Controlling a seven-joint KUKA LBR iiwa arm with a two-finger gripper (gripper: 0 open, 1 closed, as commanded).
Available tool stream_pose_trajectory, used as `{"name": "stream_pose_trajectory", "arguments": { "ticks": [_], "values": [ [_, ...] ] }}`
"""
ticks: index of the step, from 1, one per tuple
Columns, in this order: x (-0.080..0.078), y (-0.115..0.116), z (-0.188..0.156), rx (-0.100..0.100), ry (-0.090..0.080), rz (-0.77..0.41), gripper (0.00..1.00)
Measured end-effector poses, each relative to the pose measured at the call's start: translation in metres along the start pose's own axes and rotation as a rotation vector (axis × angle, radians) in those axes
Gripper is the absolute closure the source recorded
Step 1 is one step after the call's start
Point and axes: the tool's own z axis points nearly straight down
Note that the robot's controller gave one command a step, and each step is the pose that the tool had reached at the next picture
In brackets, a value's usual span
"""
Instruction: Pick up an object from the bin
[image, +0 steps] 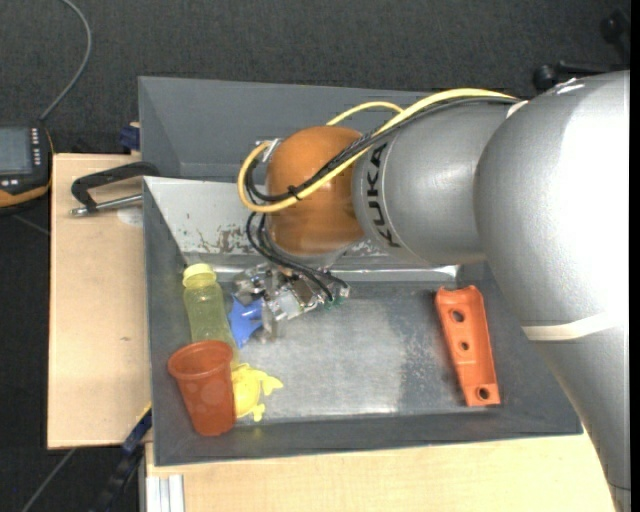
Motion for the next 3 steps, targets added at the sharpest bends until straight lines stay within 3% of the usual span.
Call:
{"name": "stream_pose_trajectory", "arguments": {
  "ticks": [2,3],
  "values": [
    [-0.001,0.001,-0.025,0.000,-0.004,0.000,1.00],
    [0.001,0.001,-0.043,-0.002,0.004,0.000,1.00]
  ]
}}
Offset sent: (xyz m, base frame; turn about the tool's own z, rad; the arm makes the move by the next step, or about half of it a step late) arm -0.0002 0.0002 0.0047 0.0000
